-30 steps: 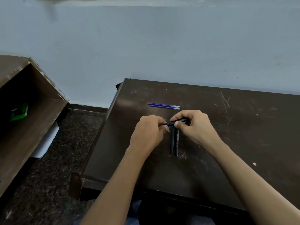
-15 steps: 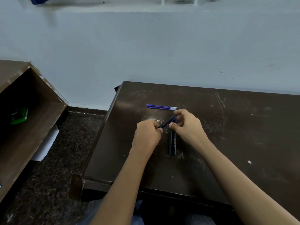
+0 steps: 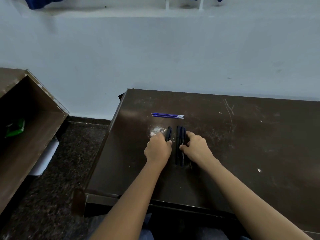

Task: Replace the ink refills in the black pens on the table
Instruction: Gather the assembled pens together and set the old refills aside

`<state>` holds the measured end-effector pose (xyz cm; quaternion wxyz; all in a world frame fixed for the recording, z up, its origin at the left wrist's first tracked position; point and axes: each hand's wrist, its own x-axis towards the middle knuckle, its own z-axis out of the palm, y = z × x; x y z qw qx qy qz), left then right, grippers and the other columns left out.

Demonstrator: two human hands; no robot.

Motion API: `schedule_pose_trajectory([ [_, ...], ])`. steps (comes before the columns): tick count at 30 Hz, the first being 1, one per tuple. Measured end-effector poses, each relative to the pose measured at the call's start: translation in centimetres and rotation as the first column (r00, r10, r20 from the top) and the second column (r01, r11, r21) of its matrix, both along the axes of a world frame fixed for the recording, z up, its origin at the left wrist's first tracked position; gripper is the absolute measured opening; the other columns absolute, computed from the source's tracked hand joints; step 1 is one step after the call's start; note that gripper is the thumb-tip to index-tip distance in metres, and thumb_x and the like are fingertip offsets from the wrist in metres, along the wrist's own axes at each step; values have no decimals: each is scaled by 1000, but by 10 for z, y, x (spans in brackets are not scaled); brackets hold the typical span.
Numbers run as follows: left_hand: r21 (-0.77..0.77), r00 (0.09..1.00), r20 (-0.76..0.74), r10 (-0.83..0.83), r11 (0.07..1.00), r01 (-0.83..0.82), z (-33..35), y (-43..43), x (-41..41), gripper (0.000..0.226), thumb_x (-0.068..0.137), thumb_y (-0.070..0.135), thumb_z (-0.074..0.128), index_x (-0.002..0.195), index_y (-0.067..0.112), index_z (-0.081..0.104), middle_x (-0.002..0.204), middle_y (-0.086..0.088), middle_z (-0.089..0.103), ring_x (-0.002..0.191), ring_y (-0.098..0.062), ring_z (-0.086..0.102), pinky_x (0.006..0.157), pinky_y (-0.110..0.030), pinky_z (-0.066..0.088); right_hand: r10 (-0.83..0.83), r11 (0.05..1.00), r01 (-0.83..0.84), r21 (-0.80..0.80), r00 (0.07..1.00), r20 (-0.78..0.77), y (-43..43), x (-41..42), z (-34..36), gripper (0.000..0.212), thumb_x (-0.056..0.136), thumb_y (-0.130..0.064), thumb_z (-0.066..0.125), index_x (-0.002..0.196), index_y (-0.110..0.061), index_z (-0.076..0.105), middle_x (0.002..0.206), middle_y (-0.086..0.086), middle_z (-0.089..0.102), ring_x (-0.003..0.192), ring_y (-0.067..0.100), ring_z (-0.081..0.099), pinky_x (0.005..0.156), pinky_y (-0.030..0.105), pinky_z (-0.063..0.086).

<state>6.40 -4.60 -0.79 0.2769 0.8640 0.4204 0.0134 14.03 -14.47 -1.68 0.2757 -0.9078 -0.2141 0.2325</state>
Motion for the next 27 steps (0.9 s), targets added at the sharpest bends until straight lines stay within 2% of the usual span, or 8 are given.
schedule_pose_trajectory([
  [4, -40, 999, 53, -12, 999, 14, -7, -4, 4, 26, 89, 33, 58, 107, 14, 54, 102, -6, 64, 96, -26, 63, 66, -32, 39, -1, 1000, 1, 5, 999, -46, 2, 0, -4, 60, 86, -17, 64, 140, -9, 39, 107, 15, 66, 105, 29, 61, 91, 39, 51],
  [8, -76, 991, 110, -82, 993, 91, -11, -3, 9, 28, 90, 25, 56, 115, 13, 55, 109, -7, 63, 100, -24, 62, 70, -31, 41, -7, 1000, 8, 26, 999, -44, 3, -1, -7, 56, 86, -14, 63, 137, -8, 41, 103, 14, 67, 99, 28, 64, 86, 38, 54],
  [11, -104, 981, 130, -145, 982, 159, -12, -2, 12, 34, 89, 18, 57, 122, 10, 53, 110, -11, 64, 100, -24, 61, 80, -33, 48, -15, 999, 17, 42, 999, -41, 5, -1, -9, 55, 85, -13, 64, 136, -8, 43, 102, 13, 66, 96, 27, 65, 82, 35, 53],
  [13, -100, 977, 136, -161, 979, 175, -13, -1, 12, 38, 88, 14, 58, 125, 9, 52, 112, -12, 63, 103, -24, 60, 84, -34, 48, -22, 999, 24, 47, 999, -43, 7, -1, -10, 55, 84, -13, 64, 135, -8, 43, 102, 13, 66, 95, 27, 65, 82, 35, 53],
  [19, -78, 982, 110, -155, 983, 164, -11, 14, 4, 39, 87, 7, 56, 125, 9, 52, 117, -12, 59, 109, -26, 58, 89, -34, 47, -27, 995, 33, 95, 997, -67, 24, -11, -9, 46, 81, -10, 65, 125, -10, 51, 99, 13, 67, 90, 27, 65, 81, 37, 55],
  [23, -76, 991, 61, -118, 990, 122, -7, 29, -6, 36, 85, 6, 57, 120, 8, 52, 116, -14, 60, 108, -29, 59, 92, -38, 49, -3, 991, 15, 133, 996, -90, 39, -27, -11, 45, 82, -10, 63, 126, -9, 50, 100, 13, 67, 89, 28, 66, 82, 38, 55],
  [27, -88, 996, 27, -81, 993, 83, -3, 40, -14, 36, 86, 6, 56, 121, 9, 50, 117, -14, 60, 107, -28, 59, 88, -36, 48, 23, 991, -14, 134, 997, -70, 52, -39, -13, 48, 84, -11, 60, 130, -8, 47, 106, 15, 67, 96, 29, 65, 86, 41, 54],
])
